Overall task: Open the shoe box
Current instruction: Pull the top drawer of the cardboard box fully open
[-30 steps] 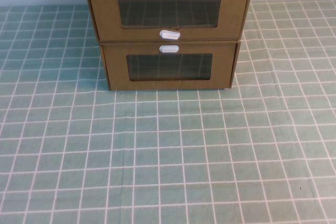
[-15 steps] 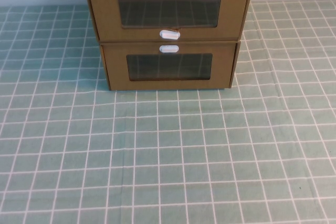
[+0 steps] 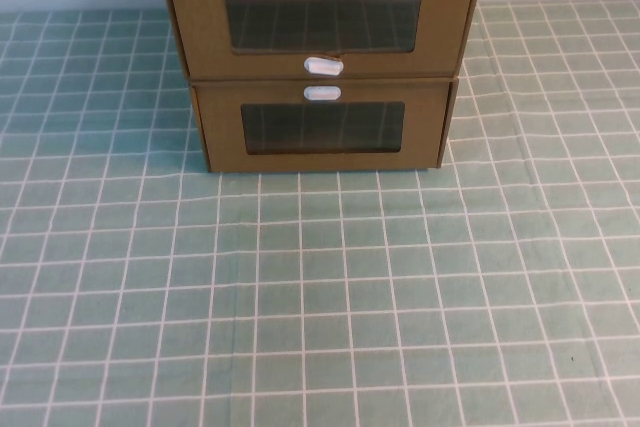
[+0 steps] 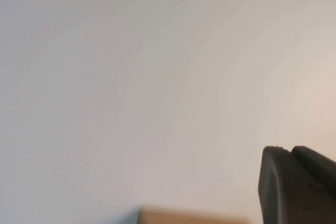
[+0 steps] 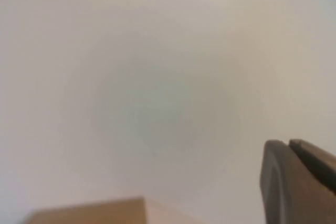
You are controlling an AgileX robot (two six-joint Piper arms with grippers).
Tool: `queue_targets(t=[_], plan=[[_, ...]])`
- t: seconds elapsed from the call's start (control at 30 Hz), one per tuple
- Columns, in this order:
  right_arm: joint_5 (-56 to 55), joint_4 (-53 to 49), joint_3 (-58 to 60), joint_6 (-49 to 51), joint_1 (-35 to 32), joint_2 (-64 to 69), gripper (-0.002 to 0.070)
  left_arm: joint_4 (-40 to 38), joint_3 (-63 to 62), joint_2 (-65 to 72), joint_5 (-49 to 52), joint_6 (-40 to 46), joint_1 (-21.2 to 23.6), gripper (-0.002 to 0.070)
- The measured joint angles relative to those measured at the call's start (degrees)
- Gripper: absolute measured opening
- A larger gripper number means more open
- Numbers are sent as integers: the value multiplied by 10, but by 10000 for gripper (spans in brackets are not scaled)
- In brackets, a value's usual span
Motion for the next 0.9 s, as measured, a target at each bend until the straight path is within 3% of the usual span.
queue_targets(t=[0.13, 0.3, 0.43, 0.7, 0.9], plan=[[32, -28, 0, -23, 0, 70, -14, -8, -7, 88, 19, 0, 0, -5], [96, 62, 0, -44, 17, 139, -13, -109, -8, 195, 40, 8, -7, -5], [121, 101, 0, -151, 83, 208, -13, -165, -32, 283, 69, 95, -40, -5], [117, 114, 0, -386, 246, 368, -13, -272, -237, 501, 173, 306, -91, -5], [93, 114, 0, -436, 303, 473, -13, -302, -424, 672, 273, 365, -98, -5]])
